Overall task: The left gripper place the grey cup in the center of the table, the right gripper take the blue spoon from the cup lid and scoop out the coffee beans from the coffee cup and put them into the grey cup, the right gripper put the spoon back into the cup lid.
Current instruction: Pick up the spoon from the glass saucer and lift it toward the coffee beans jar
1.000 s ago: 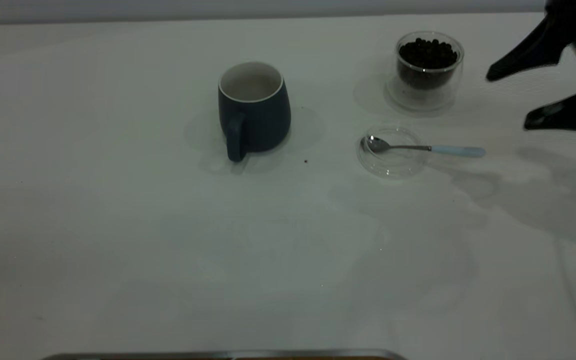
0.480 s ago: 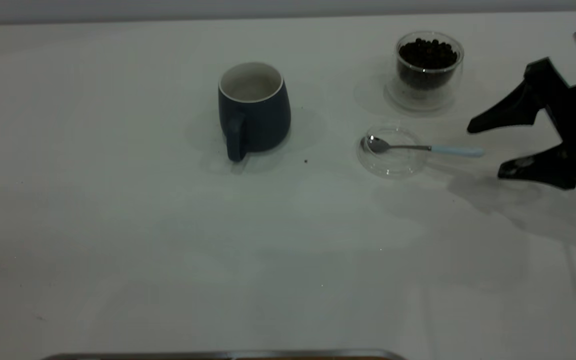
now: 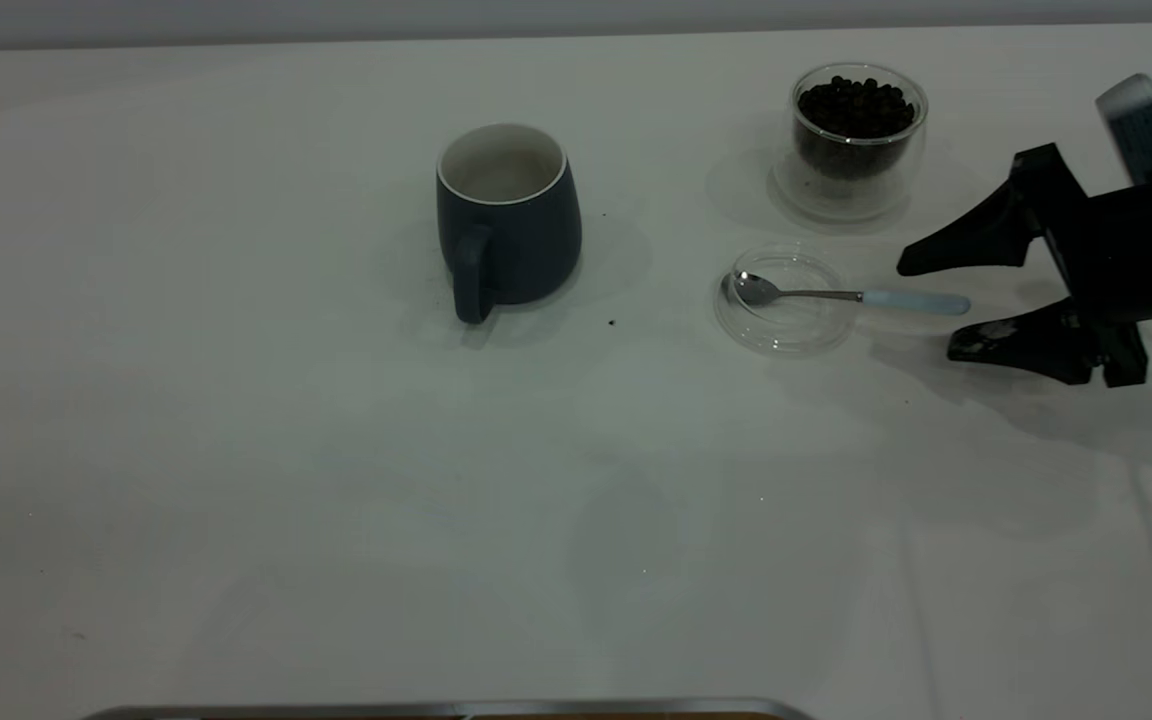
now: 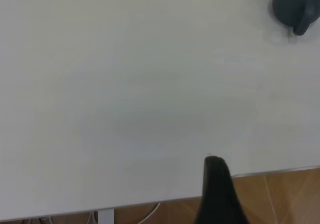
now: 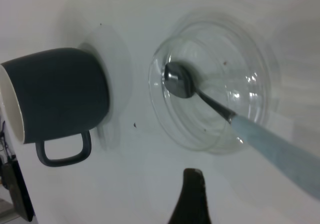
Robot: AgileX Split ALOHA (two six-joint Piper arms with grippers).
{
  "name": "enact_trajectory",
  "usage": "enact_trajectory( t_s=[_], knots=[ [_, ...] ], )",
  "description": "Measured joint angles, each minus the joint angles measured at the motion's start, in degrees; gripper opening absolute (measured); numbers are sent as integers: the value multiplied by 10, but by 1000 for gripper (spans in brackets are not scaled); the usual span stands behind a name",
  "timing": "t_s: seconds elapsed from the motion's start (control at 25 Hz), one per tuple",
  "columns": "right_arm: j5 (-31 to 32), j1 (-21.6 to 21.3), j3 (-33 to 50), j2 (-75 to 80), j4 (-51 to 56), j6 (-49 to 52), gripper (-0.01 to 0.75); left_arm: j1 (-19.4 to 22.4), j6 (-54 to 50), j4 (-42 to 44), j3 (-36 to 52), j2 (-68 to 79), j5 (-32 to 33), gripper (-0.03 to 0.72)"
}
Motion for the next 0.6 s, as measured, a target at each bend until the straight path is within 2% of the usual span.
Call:
enact_trajectory(
  t_s=[0.28,0.36,0.6],
  knots=[
    [13,6,-27,23,0,-5,668,0,0,0,0,0,0,568],
    [17,7,-29,23,0,-7,624,0,0,0,0,0,0,568],
    [17,7,-29,23,0,-13,422,0,1,0,0,0,0,568]
  ],
)
